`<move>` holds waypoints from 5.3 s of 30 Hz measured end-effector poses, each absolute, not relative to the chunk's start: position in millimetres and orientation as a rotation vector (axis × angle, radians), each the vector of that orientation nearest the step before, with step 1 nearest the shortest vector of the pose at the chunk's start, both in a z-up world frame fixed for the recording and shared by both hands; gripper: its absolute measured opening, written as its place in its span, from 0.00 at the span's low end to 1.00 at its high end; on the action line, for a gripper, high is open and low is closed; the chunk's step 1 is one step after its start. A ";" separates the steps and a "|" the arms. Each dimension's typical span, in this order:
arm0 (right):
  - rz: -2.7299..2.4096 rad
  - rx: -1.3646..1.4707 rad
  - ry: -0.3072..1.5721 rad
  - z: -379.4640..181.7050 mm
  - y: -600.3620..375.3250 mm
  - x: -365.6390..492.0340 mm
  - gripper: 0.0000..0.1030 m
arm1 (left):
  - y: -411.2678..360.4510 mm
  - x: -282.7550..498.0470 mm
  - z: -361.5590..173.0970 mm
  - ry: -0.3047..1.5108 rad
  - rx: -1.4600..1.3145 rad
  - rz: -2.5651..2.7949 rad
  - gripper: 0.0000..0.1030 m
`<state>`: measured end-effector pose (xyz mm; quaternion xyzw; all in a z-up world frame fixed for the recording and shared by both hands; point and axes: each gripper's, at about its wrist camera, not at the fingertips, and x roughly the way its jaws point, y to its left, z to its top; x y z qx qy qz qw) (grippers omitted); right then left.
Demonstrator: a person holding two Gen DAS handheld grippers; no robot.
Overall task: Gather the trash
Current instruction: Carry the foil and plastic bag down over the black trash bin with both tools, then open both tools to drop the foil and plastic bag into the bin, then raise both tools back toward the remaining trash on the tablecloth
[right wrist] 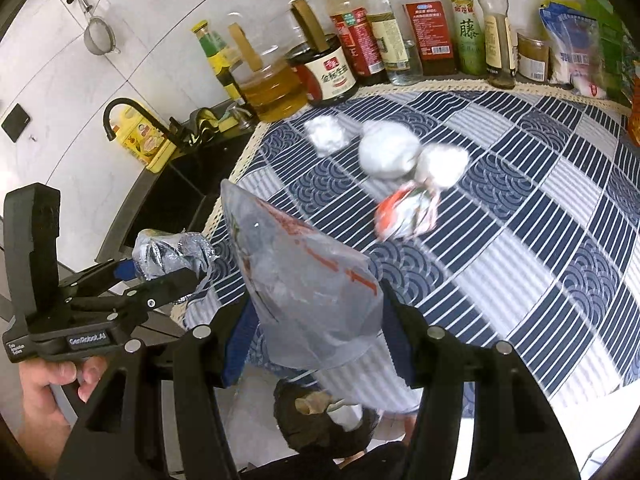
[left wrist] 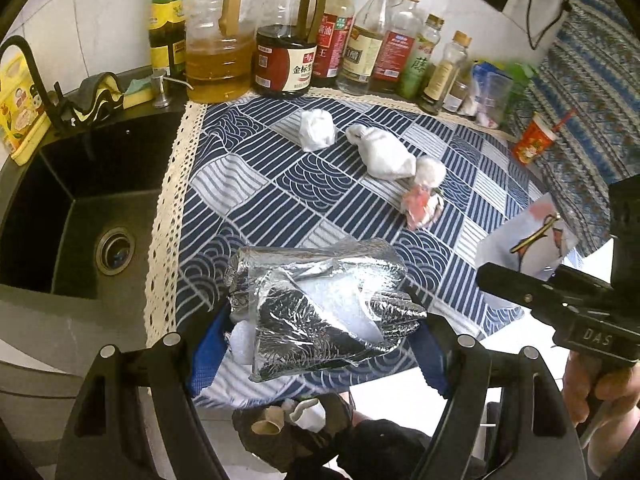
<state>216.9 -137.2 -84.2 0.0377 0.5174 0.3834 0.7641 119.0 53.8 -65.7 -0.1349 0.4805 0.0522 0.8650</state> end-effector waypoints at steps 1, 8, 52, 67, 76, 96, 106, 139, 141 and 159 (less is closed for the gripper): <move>0.827 0.078 1.122 -83.6 -135.0 210.0 0.56 | 54.7 113.5 -64.1 0.998 -0.287 0.103 0.75; 0.794 0.086 1.112 -79.7 -125.3 170.4 0.56 | 56.8 71.9 -53.0 0.959 -0.275 0.043 0.75; 0.713 0.058 1.456 -213.4 -121.1 47.1 0.56 | 51.1 -27.1 -209.4 1.294 -0.409 0.010 0.75; 0.702 0.092 1.607 -280.2 -111.2 60.2 0.56 | 42.0 -40.9 -301.3 1.483 -0.483 0.046 0.75; 0.716 0.121 1.672 -318.3 -97.7 65.8 0.56 | 33.3 -50.2 -350.0 1.557 -0.538 0.067 0.75; 0.721 0.151 1.668 -322.6 -87.5 69.1 0.72 | 36.4 -49.7 -371.5 1.570 -0.591 0.114 0.93; 0.696 0.152 1.647 -310.7 -98.4 71.3 0.72 | 41.0 -51.4 -357.9 1.556 -0.580 0.117 0.93; 0.616 0.188 1.373 -184.6 -157.4 65.7 0.93 | 68.0 -21.7 -186.6 1.250 -0.409 0.009 0.93; 0.607 0.192 1.356 -180.0 -160.0 66.3 0.93 | 67.3 -18.1 -173.3 1.227 -0.391 0.005 0.93; 0.586 0.208 1.146 -106.9 -191.1 131.2 0.93 | 86.3 27.3 -90.6 1.025 -0.349 0.064 0.93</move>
